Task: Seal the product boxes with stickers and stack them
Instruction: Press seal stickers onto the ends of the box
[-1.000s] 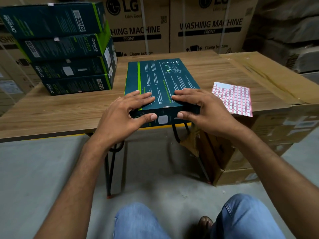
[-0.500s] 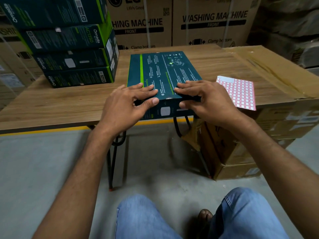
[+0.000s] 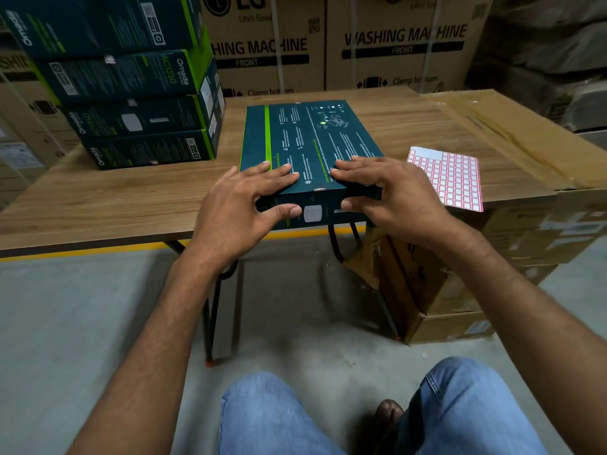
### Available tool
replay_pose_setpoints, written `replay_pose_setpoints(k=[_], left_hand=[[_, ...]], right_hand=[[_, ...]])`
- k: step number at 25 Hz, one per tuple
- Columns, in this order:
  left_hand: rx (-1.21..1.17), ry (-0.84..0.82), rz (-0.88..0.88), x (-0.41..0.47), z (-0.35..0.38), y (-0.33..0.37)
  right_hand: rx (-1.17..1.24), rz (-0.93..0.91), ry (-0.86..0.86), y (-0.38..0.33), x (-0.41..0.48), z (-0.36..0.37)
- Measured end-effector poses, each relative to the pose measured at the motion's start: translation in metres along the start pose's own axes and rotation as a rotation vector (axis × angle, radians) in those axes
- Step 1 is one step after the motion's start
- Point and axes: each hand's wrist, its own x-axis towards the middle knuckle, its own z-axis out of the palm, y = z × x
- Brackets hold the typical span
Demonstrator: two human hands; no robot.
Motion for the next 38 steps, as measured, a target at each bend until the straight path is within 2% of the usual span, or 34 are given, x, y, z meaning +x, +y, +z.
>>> replay_pose_setpoints(k=[4, 10, 15, 18, 22, 25, 28, 31, 34, 38], left_hand=[[0.059, -0.022, -0.041, 0.002, -0.006, 0.010], [0.157, 0.058, 0.048, 0.003, 0.003, 0.029], [0.132, 0.114, 0.015, 0.013, 0.013, 0.039], [0.048, 0.145, 0.090, 0.025, 0.033, 0.061], [0.047, 0.173, 0.177, 0.045, 0.063, 0.096], [0.042, 0.172, 0.192, 0.056, 0.077, 0.113], [0.042, 0.147, 0.224, 0.067, 0.088, 0.125], [-0.018, 0.099, 0.195, 0.071, 0.096, 0.135], [-0.192, 0.025, 0.131, 0.067, 0.098, 0.147], [-0.308, 0.002, 0.049, 0.063, 0.095, 0.158]], right_hand=[[-0.002, 0.013, -0.020, -0.003, -0.002, -0.004], [-0.026, -0.018, 0.280, 0.016, -0.029, 0.007], [-0.020, 0.046, 0.323, 0.035, -0.042, -0.007], [-0.021, 0.188, 0.402, 0.059, -0.050, -0.027], [-0.066, 0.572, 0.572, 0.088, -0.066, -0.044], [-0.067, 0.781, 0.566, 0.097, -0.073, -0.049], [0.039, 0.911, 0.530, 0.106, -0.071, -0.053], [0.181, 0.923, 0.493, 0.112, -0.068, -0.057], [0.252, 0.896, 0.481, 0.115, -0.068, -0.058], [0.441, 0.930, 0.457, 0.117, -0.072, -0.059]])
